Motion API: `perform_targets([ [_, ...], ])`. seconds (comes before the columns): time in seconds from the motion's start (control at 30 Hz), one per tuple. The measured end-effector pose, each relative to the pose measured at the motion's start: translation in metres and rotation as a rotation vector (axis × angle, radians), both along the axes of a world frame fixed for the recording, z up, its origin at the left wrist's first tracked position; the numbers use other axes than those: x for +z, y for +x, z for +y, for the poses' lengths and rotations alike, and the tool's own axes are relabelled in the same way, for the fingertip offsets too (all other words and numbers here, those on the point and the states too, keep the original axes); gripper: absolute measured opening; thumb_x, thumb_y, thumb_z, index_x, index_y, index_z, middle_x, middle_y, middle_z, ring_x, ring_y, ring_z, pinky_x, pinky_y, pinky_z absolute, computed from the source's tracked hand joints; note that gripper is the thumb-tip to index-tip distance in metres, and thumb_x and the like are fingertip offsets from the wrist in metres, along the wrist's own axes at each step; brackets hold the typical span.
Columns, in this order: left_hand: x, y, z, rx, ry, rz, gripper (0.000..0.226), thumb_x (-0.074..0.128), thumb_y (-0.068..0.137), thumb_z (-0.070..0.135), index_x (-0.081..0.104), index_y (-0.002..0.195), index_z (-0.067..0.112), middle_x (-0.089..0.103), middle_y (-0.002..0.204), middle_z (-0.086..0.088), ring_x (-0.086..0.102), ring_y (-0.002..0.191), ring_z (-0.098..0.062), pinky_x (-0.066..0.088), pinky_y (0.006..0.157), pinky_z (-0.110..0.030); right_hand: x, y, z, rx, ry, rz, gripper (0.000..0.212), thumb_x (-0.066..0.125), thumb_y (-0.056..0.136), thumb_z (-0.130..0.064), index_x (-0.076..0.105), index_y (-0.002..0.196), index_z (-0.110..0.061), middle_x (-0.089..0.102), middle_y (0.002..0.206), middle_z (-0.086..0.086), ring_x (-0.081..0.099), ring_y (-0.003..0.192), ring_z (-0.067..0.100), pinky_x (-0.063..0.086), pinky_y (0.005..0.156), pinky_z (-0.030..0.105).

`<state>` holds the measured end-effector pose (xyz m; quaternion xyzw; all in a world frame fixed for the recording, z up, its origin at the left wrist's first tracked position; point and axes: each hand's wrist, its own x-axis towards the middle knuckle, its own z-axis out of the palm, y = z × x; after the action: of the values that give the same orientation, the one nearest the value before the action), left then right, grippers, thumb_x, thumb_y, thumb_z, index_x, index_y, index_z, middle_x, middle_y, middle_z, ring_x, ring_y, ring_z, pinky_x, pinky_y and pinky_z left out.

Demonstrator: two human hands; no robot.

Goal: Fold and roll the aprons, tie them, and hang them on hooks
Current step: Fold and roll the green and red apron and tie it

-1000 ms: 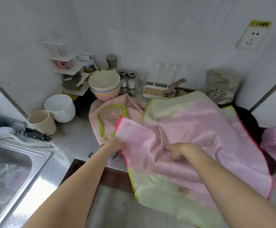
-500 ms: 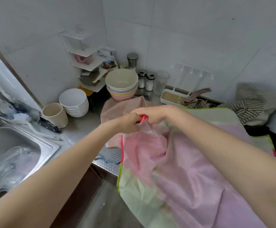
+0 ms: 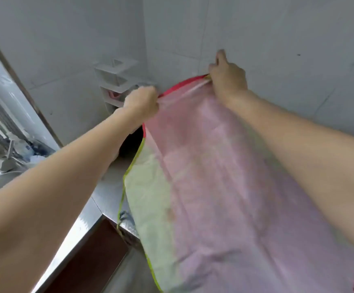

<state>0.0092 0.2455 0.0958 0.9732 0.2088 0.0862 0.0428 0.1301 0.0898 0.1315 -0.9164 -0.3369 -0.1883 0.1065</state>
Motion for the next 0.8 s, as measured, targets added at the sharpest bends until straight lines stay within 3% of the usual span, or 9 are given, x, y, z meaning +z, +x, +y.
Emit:
perform_targets([
  [0.1,0.026,-0.004,-0.020,0.015,0.177,-0.284,0.031,0.040,0.089,0.000,0.057,0.113,0.009,0.057,0.110,-0.016,0.058,0.098,-0.039,0.040,0.069,-0.039,0.017,0.006,-0.021,-0.030,0.021,-0.211,0.030,0.032,0.093,-0.003,0.043,0.121,0.000,0.036,0.134,0.021,0.055,0.089,0.043,0.031,0.066,0.040],
  [0.17,0.007,-0.009,-0.040,-0.109,0.262,-0.184,0.036,0.039,0.091,0.001,0.053,0.121,0.014,0.057,0.113,-0.013,0.060,0.099,-0.037,0.042,0.068,-0.038,-0.008,0.012,-0.040,-0.003,-0.102,-0.082,0.028,0.036,0.092,-0.007,0.046,0.118,-0.002,0.043,0.127,0.021,0.055,0.095,0.041,0.032,0.068,0.038],
  [0.27,-0.043,-0.020,-0.067,-0.311,0.228,0.188,0.039,0.038,0.094,0.007,0.048,0.130,0.020,0.057,0.121,-0.008,0.058,0.108,-0.031,0.045,0.077,-0.037,-0.044,0.014,-0.078,-0.045,-0.285,0.143,0.020,0.049,0.085,-0.007,0.057,0.103,-0.005,0.057,0.114,0.022,0.057,0.101,0.038,0.045,0.077,0.037],
  [0.37,-0.062,-0.014,-0.077,-0.301,0.140,0.240,0.038,0.041,0.092,0.007,0.052,0.127,0.017,0.057,0.123,-0.009,0.055,0.114,-0.031,0.046,0.086,-0.038,-0.041,0.009,-0.098,-0.185,-0.038,0.255,0.018,0.049,0.083,-0.001,0.057,0.099,-0.002,0.058,0.109,0.025,0.056,0.102,0.039,0.044,0.077,0.036],
  [0.53,-0.029,0.015,-0.071,-0.076,-0.208,-0.111,0.030,0.045,0.087,0.009,0.062,0.111,0.007,0.060,0.114,-0.019,0.056,0.105,-0.039,0.044,0.080,-0.037,-0.004,0.006,-0.107,-0.396,0.200,0.404,0.028,0.043,0.091,-0.007,0.054,0.115,0.003,0.056,0.122,0.023,0.058,0.108,0.034,0.046,0.080,0.031],
  [0.6,-0.017,0.019,-0.066,-0.055,-0.344,-0.184,0.028,0.047,0.087,0.015,0.066,0.106,0.008,0.057,0.112,-0.019,0.058,0.098,-0.038,0.044,0.078,-0.034,0.007,0.005,-0.119,-0.410,0.218,0.494,0.023,0.046,0.090,-0.011,0.057,0.107,0.000,0.061,0.114,0.021,0.070,0.079,0.022,0.056,0.070,0.031],
  [0.67,-0.013,0.019,-0.064,-0.034,-0.462,-0.192,0.024,0.048,0.089,0.019,0.066,0.101,0.008,0.056,0.106,-0.020,0.061,0.092,-0.038,0.044,0.075,-0.032,0.013,0.000,-0.129,-0.428,0.236,0.593,0.011,0.053,0.089,-0.014,0.056,0.088,-0.004,0.062,0.089,0.018,0.057,0.032,0.012,0.052,0.041,0.028],
  [0.73,-0.011,0.015,-0.065,-0.032,-0.498,-0.171,0.022,0.047,0.091,0.019,0.065,0.096,0.008,0.058,0.100,-0.021,0.060,0.096,-0.038,0.043,0.081,-0.032,0.015,-0.003,-0.140,-0.403,0.231,0.763,0.014,0.058,0.088,-0.014,0.053,0.078,-0.006,0.053,0.069,0.011,0.048,0.024,0.010,0.046,0.031,0.020],
  [0.8,-0.014,0.013,-0.066,-0.023,-0.478,-0.120,0.022,0.048,0.092,0.019,0.065,0.101,0.010,0.062,0.104,-0.021,0.053,0.107,-0.037,0.038,0.096,-0.035,0.019,-0.008,-0.149,-0.347,0.150,0.895,0.016,0.062,0.088,-0.012,0.054,0.074,-0.007,0.051,0.065,0.008,0.052,0.031,0.009,0.043,0.032,0.014],
])
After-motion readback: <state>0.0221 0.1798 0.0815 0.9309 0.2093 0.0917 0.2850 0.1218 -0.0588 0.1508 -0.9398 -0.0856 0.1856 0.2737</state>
